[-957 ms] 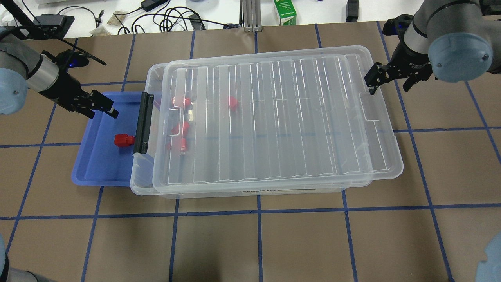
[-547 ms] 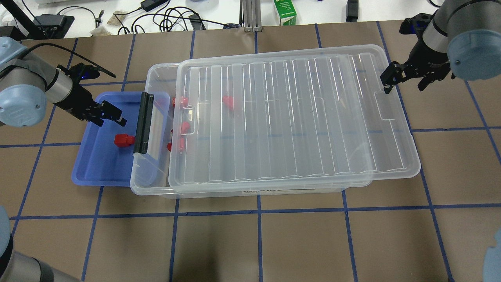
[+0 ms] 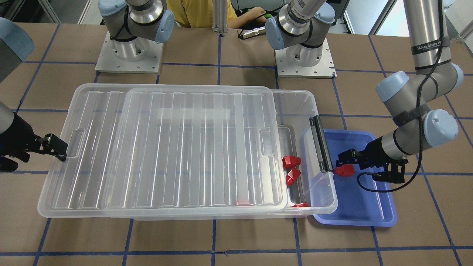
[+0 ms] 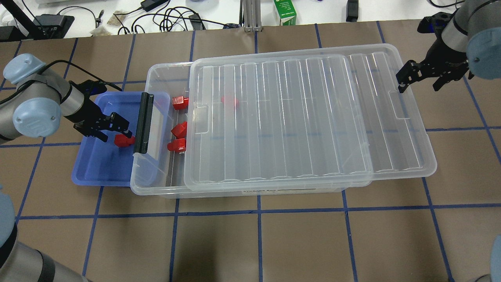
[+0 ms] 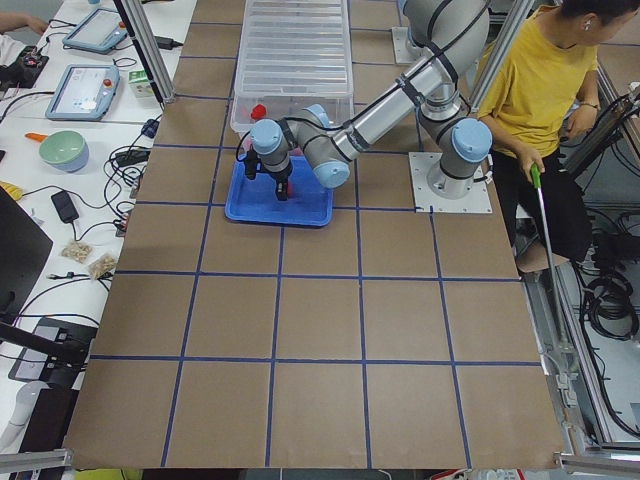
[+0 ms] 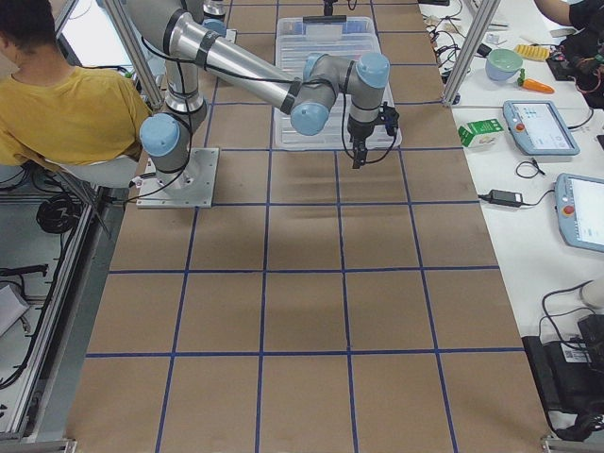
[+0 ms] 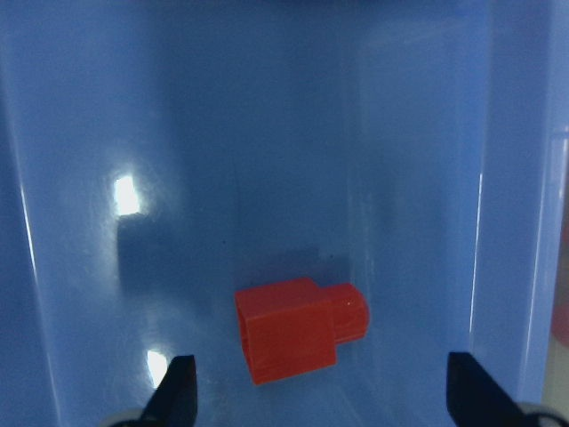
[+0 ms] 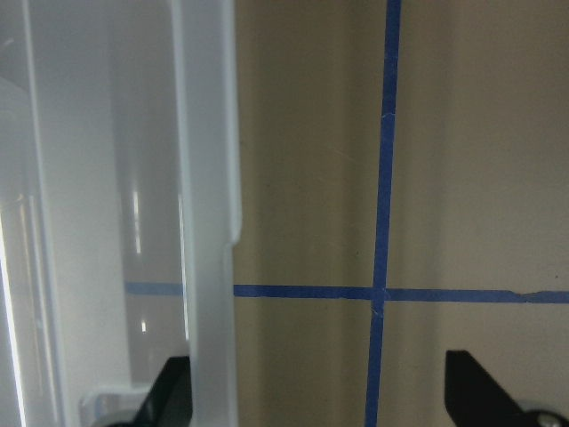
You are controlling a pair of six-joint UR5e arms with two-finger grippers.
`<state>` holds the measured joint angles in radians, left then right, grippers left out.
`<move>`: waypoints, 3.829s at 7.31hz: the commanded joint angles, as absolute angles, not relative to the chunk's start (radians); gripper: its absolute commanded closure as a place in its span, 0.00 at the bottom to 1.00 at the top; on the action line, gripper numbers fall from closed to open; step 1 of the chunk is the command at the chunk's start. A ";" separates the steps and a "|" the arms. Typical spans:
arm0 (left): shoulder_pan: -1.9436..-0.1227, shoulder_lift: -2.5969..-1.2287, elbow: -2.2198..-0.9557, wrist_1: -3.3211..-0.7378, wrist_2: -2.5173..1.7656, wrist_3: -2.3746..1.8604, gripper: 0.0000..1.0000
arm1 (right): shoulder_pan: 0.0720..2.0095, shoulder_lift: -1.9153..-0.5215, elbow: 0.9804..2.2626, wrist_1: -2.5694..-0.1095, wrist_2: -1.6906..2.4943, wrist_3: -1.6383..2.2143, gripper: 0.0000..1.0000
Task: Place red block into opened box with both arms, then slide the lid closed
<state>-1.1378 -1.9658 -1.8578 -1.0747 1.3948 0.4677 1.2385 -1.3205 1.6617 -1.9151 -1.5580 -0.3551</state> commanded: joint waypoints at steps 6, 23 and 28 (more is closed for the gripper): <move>-1.149 -2.006 -1.899 -0.951 1.393 0.348 0.12 | 1.158 -1.328 1.657 -1.916 -1.559 -0.377 0.00; -1.332 -1.758 -1.536 -1.487 1.414 0.240 0.88 | 1.120 -1.331 1.660 -1.908 -1.562 -0.397 0.00; -1.555 -1.786 -1.569 -1.400 1.424 0.011 0.87 | 1.101 -1.335 1.658 -1.902 -1.560 -0.411 0.00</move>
<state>-1.5106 -1.7801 -1.5598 -1.4134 1.4221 0.0609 1.1021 -1.3333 1.6583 -1.9042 -1.5602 -0.4111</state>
